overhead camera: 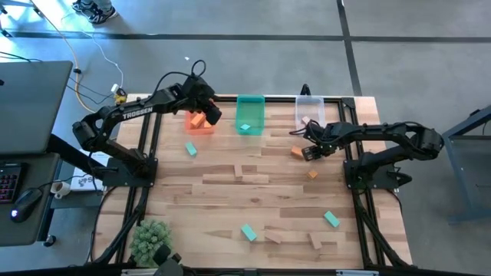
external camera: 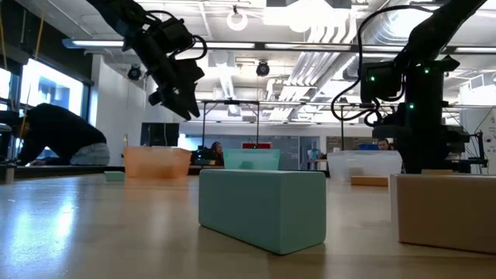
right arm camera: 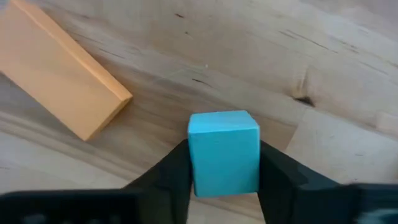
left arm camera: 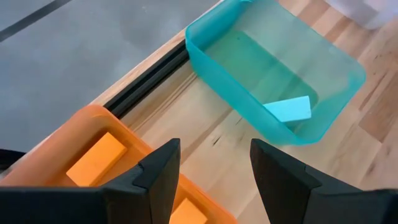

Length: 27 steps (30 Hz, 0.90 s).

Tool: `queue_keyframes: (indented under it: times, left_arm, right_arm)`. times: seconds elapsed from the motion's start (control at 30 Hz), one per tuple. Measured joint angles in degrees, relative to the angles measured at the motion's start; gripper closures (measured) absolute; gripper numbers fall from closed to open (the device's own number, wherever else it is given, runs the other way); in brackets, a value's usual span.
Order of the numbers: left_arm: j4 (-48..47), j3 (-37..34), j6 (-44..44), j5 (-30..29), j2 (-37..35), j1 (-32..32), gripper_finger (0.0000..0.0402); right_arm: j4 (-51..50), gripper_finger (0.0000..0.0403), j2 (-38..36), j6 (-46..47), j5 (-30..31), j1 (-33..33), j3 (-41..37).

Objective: Sort & place blocks by color
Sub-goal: Put the blue block into the green bin

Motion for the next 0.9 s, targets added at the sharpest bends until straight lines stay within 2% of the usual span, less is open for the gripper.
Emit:
queue_keyframes:
  times: [0.23,0.5,0.67,0.9]
  left_arm:
    - [1.37,0.0,-0.03,0.0,0.0,0.0,0.022]
    - [1.37,0.0,-1.49,0.0,0.0,0.0,0.022]
    - [1.35,0.0,-1.75,0.04,0.0,0.0,0.022]
    - [-2.43,0.0,-2.99,0.54,-0.63,0.0,0.022]
  right_arm:
    - [-0.53,0.03,0.02,0.0,-3.59,0.0,2.29]
    - [-4.86,0.03,0.02,-1.8,-3.74,0.1,11.63]
    - [2.14,0.03,0.02,-3.87,-2.72,-0.3,16.45]
    - [17.35,0.03,0.49,-4.92,-2.97,-1.03,17.34]
